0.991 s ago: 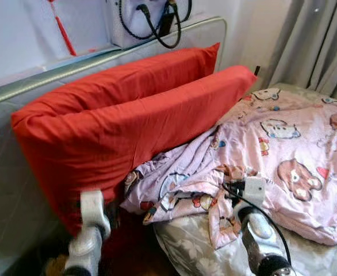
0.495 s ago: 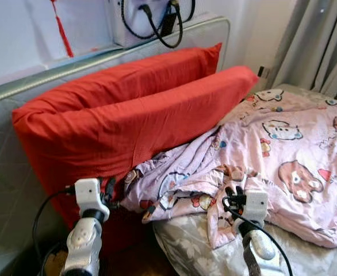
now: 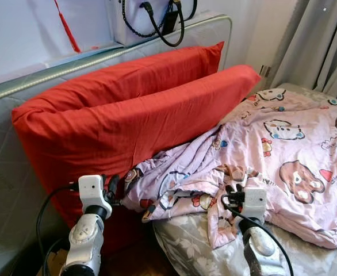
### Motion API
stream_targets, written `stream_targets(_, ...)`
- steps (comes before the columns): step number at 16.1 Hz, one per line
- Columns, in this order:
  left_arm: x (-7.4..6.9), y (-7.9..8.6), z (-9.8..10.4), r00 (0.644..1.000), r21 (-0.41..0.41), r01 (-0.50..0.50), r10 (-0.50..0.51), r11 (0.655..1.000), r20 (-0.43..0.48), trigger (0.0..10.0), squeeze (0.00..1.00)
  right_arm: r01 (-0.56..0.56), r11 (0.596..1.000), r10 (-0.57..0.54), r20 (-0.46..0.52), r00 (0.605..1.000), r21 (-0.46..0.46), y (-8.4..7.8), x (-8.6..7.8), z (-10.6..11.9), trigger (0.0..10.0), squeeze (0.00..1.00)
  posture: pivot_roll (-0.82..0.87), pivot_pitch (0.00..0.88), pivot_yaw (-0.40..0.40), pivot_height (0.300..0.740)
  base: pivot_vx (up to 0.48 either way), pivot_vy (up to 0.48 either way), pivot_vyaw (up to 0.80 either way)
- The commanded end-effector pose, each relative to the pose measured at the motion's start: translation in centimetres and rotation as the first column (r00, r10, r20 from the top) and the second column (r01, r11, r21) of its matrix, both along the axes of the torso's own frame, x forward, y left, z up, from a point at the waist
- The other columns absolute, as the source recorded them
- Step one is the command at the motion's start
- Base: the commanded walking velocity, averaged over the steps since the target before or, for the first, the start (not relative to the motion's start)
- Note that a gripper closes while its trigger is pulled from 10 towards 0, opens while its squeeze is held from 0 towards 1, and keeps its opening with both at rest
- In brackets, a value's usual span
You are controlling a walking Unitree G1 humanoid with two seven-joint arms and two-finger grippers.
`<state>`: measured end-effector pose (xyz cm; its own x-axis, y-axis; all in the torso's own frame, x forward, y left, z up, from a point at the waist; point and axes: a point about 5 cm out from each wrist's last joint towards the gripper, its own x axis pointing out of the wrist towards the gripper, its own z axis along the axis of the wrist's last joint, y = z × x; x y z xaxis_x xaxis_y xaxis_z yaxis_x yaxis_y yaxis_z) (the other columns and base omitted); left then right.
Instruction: Clean up the room
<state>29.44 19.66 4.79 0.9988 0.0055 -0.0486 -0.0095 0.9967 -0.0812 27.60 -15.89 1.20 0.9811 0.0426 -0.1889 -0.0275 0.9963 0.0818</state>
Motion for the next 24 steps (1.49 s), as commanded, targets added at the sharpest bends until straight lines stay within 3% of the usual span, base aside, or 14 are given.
stream_targets(1, 0.2, 0.1, 0.3, 1.0, -0.006, 0.002, -0.002, 1.0, 0.005, 10.0, 0.0, 0.001, 1.0, -0.001, -0.002, 1.0, 0.0, 0.1, 0.0, 0.1, 10.0, 0.0, -0.01, 0.0, 0.002, 0.677, 0.0, 0.0, 0.0)
stream_targets(6, 0.2, 0.4, 0.4, 1.0, -0.012, -0.002, 0.002, 1.0, 0.003, 10.0, 0.0, 0.009, 1.0, -0.009, 0.018, 1.0, 0.015, 0.0, -0.2, 0.2, 10.0, 0.0, -0.01, 0.0, 0.002, 0.672, 0.0, 0.0, 0.0)
stream_targets(13, 0.4, 0.7, 1.0, 1.0, -0.015, 0.003, -0.003, 1.0, 0.011, 10.0, 0.0, -0.036, 0.999, 0.037, -0.032, 0.999, 0.02, 1.5, 0.2, -0.1, 10.0, 0.0, 0.0, 0.0, 0.007, 0.672, 0.0, 0.0, 0.0)
stream_targets(18, 0.3, 0.6, 0.8, 1.0, -0.025, 0.008, -0.008, 1.0, -0.004, 10.0, 0.0, -0.034, 0.999, 0.034, 0.004, 0.999, 0.037, 1.4, 0.1, 0.3, 10.0, 0.0, 0.0, 0.0, 0.005, 0.657, 0.0, 0.0, 0.0)
stream_targets(24, 0.6, 0.6, 1.2, 1.0, -0.049, 0.001, -0.001, 0.999, 0.008, 10.0, 0.0, -0.038, 0.999, 0.039, -0.06, 0.997, 0.023, 1.4, 0.1, -0.4, 10.0, 0.0, 0.0, 0.0, 0.001, 0.642, 0.0, 0.0, 0.0)
